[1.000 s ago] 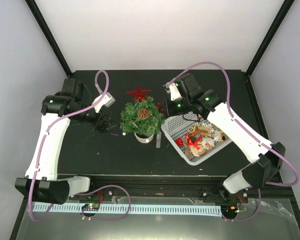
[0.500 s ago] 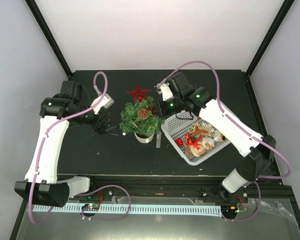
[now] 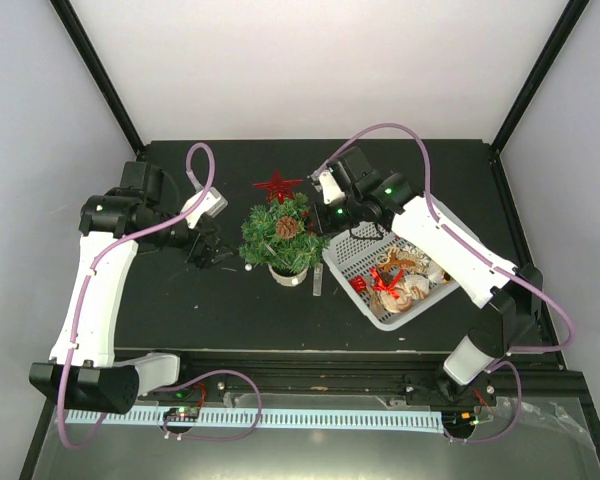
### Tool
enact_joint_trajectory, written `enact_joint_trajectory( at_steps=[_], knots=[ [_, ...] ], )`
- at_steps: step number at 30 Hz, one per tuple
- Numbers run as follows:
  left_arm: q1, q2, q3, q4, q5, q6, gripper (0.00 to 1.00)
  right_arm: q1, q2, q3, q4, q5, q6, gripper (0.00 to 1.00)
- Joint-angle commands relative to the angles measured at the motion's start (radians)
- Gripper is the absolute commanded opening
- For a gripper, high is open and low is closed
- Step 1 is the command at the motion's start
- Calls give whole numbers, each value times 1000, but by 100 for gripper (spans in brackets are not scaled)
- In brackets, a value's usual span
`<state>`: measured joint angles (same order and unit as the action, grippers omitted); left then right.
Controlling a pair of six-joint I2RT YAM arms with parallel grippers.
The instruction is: Decorate the small christmas tree
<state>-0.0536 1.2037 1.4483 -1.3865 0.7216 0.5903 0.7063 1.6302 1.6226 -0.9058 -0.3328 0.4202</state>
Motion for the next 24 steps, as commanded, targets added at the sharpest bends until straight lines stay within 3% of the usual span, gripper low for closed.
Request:
enact_joint_trajectory(
  at_steps=[1, 14, 24],
  knots=[
    [7, -9, -3, 3, 21, 13, 91, 4, -26, 34, -14, 69, -15, 12],
    [8, -7, -21, 17, 27, 11, 91, -25, -128, -37, 24, 140, 18, 12],
    [8, -4, -23, 17, 26, 9, 91, -32, -27, -27, -22, 150, 54, 10]
  ],
)
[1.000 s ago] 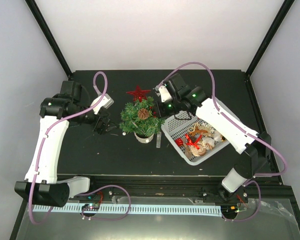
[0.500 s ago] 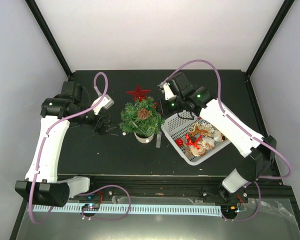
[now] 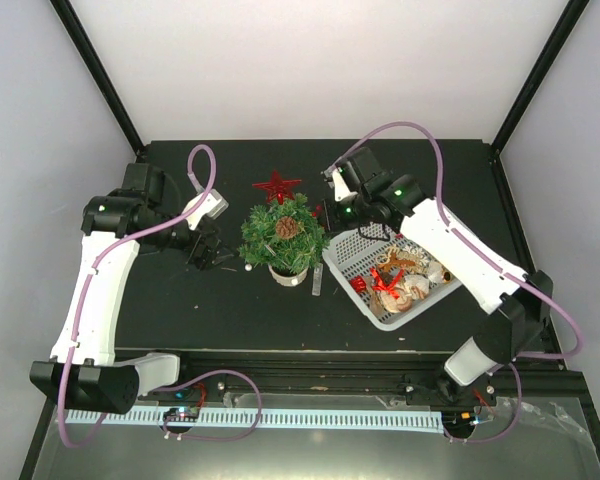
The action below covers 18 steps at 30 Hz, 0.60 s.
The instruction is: Decorate the small christmas tree
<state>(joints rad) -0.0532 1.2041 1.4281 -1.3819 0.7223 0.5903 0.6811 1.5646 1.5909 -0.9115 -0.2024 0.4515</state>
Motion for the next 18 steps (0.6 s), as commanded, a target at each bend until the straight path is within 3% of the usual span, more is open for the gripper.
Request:
enact_joint_trajectory(
  at_steps=[1, 18],
  knots=[
    [7, -5, -3, 12, 24, 9, 91, -6, 46, 6, -15, 21, 25, 10],
    [7, 30, 20, 4, 15, 4, 91, -33, 74, -80, 30, -45, 26, 11]
  ],
)
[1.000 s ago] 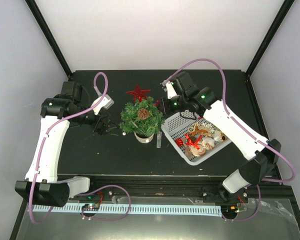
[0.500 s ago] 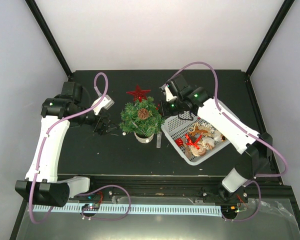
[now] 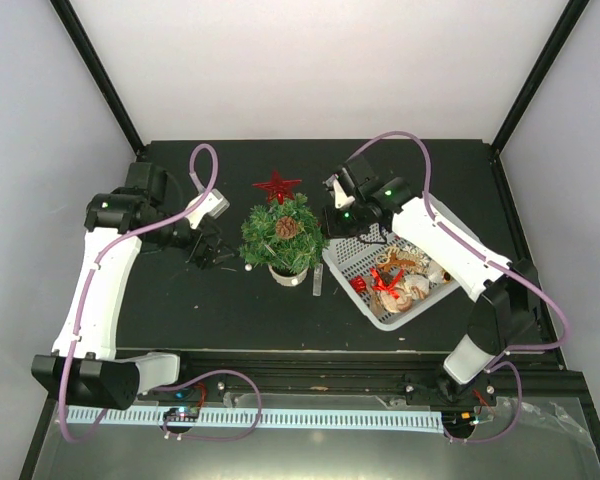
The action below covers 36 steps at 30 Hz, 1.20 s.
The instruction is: Decorate the small christmas tree
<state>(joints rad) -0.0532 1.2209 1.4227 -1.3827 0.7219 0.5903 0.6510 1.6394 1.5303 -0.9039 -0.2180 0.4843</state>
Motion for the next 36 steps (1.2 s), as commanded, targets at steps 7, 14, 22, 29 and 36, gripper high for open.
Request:
enact_joint_trajectory(
  at_steps=[7, 14, 22, 29, 36],
  knots=[
    [8, 24, 28, 4, 21, 6, 91, -3, 12, -22, 22, -63, -17, 11],
    [8, 23, 19, -4, 17, 19, 91, -3, 5, -25, 6, -67, -31, 12],
    [8, 22, 19, -8, 21, 23, 91, -2, 19, -45, 0, -80, -32, 14],
    [8, 17, 9, -13, 19, 29, 91, -2, 16, -35, -3, -76, -29, 23],
    [7, 17, 0, -5, 27, 25, 91, -3, -2, -7, -19, -53, -33, 31]
  ],
)
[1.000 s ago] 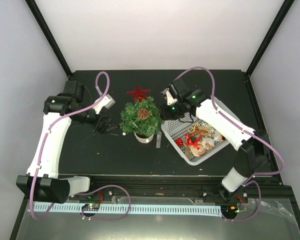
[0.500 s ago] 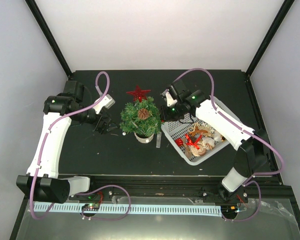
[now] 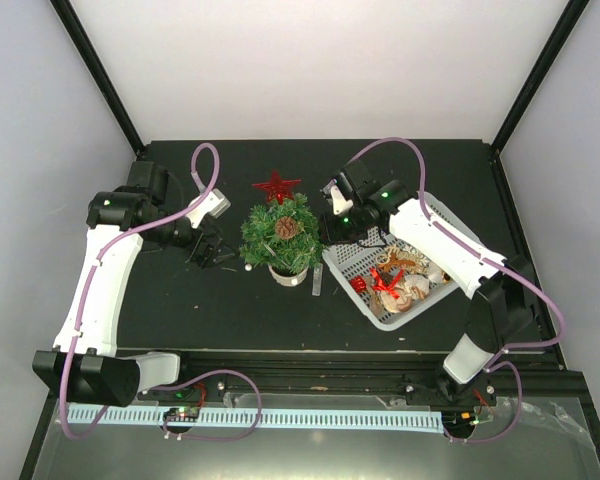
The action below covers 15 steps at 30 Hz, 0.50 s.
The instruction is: Decorate the small christmas tree
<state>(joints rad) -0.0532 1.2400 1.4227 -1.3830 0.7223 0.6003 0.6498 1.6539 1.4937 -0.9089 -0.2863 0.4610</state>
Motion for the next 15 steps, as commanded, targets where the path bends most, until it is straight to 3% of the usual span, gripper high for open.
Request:
enact_joint_trajectory(
  at_steps=[1, 15],
  knots=[
    [7, -2, -2, -2, 28, 14, 91, -1, -18, 37, -19, 21, -10, 31],
    [8, -4, -22, 12, 34, 15, 91, -1, -75, 40, -15, 50, -13, 37]
  ],
)
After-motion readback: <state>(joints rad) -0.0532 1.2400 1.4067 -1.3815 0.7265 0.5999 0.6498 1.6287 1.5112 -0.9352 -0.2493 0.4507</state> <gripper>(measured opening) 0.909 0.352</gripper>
